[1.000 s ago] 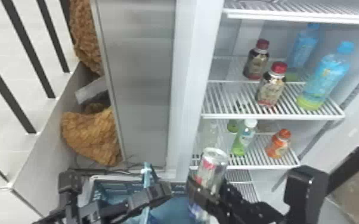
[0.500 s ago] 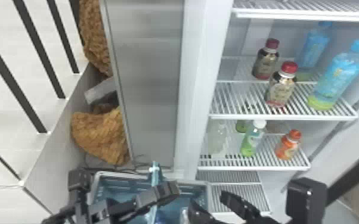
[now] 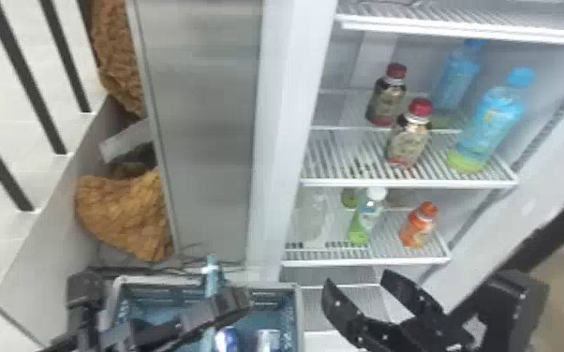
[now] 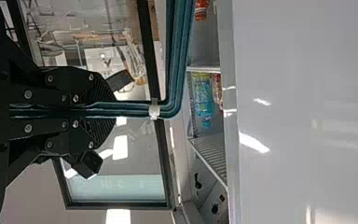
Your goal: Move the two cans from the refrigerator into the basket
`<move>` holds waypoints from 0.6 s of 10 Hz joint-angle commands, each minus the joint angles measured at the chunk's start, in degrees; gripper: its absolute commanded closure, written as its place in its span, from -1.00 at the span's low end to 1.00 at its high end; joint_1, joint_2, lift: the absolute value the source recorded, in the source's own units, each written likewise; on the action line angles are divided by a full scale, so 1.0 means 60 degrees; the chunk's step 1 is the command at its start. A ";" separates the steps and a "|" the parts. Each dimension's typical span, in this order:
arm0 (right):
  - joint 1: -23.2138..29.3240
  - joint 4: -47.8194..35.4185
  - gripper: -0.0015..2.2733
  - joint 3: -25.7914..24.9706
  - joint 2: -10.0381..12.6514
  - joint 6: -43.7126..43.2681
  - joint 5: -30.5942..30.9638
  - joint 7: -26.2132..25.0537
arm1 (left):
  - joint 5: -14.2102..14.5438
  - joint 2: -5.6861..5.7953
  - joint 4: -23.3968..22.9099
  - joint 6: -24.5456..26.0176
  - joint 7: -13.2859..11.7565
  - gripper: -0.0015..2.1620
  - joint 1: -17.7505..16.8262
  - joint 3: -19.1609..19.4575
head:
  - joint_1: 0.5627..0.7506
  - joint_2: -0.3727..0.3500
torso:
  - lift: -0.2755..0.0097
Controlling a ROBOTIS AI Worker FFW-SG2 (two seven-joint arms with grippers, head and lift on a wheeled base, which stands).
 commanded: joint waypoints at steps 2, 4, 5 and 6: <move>0.0535 0.0610 -0.90 -0.0697 0.0152 -0.1612 0.0144 0.0366 | -0.0001 -0.0015 0.0000 -0.0001 0.0000 0.10 0.0066 0.0004 | 0.41 -0.61 | 0.72; 0.1145 0.0633 -0.90 -0.0944 0.0196 -0.2901 0.0201 0.0395 | -0.0001 -0.0015 0.0000 -0.0001 0.0000 0.10 0.0112 0.0004 | 0.41 -0.73 | 0.72; 0.1449 0.0680 -0.90 -0.1116 0.0255 -0.3557 0.0220 0.0542 | -0.0001 -0.0029 0.0000 -0.0001 0.0000 0.10 0.0112 -0.0015 | 0.41 -0.78 | 0.72; 0.1707 0.0961 -0.90 -0.1287 0.0284 -0.4448 0.0220 0.0674 | -0.0001 -0.0029 0.0000 -0.0001 0.0000 0.10 0.0136 -0.0015 | 0.41 -0.84 | 0.72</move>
